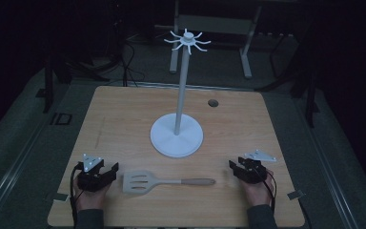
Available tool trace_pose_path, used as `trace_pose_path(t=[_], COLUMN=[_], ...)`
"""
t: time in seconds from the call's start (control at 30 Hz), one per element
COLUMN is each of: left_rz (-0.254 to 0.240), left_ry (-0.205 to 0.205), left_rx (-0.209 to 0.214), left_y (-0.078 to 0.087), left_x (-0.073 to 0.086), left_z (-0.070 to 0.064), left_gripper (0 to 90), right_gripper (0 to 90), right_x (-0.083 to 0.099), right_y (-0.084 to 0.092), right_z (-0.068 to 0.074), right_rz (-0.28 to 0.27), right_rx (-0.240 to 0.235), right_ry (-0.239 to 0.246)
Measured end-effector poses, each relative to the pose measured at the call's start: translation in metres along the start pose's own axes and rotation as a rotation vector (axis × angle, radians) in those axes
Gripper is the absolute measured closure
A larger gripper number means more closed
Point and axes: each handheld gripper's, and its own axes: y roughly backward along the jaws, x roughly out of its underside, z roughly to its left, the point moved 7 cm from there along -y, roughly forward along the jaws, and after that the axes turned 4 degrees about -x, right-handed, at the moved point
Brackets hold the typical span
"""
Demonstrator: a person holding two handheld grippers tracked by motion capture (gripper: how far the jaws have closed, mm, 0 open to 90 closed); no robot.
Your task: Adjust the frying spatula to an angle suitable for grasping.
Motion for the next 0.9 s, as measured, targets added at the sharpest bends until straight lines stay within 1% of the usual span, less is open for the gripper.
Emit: trace_pose_path(t=[0.03,0.1,0.13,0.17,0.23,0.3,0.33,0.37,0.4,0.43,0.5,0.63,0.77,0.83,0.9], left_rz=[0.000,-0.001,-0.001,-0.002,-0.002,-0.002,-0.002,-0.002,-0.002,-0.002,-0.002,-0.005,-0.011,-0.012,-0.014], left_ry=[-0.001,-0.005,-0.005,-0.006,-0.006,-0.007,-0.007,-0.007,-0.006,-0.006,-0.007,-0.012,-0.013,-0.014,-0.013], left_rx=[0.001,0.002,0.002,0.003,0.005,0.006,0.006,0.006,0.008,0.008,0.009,0.015,0.021,0.022,0.023], left_y=[0.000,0.001,0.001,0.001,0.001,0.001,0.001,0.001,0.001,0.001,0.001,0.002,0.003,0.004,0.004], left_x=[0.000,0.000,0.000,0.000,0.000,0.000,0.000,0.000,0.000,0.000,0.000,0.000,-0.001,-0.001,-0.001], left_z=[0.000,0.000,0.000,0.000,-0.001,-0.001,-0.001,-0.001,-0.001,-0.001,-0.001,-0.002,-0.003,-0.003,-0.003], left_gripper=[39.6,39.6,39.6,39.6,39.6,39.7,39.7,39.7,39.9,40.0,40.3,41.0,41.4,41.6,41.7], right_gripper=[55.5,59.0,59.0,62.2,64.5,66.1,66.1,66.1,68.0,68.0,69.1,70.9,72.3,73.8,76.2], right_x=[-0.001,-0.002,-0.002,-0.005,-0.008,-0.011,-0.011,-0.013,-0.015,-0.015,-0.017,-0.018,-0.017,-0.016,-0.016], right_y=[0.001,0.005,0.005,0.008,0.011,0.014,0.014,0.015,0.017,0.017,0.020,0.023,0.025,0.026,0.026], right_z=[0.002,0.007,0.007,0.013,0.018,0.023,0.023,0.026,0.031,0.031,0.038,0.044,0.048,0.050,0.052], right_rz=[-0.004,-0.007,-0.007,-0.016,-0.033,-0.046,-0.046,-0.053,-0.059,-0.059,-0.072,-0.081,-0.086,-0.088,-0.088], right_rx=[-0.013,-0.022,-0.022,-0.047,-0.069,-0.070,-0.070,-0.076,-0.085,-0.085,-0.085,-0.094,-0.111,-0.111,-0.129], right_ry=[0.011,0.035,0.035,0.064,0.089,0.120,0.120,0.134,0.157,0.157,0.201,0.224,0.236,0.238,0.233])
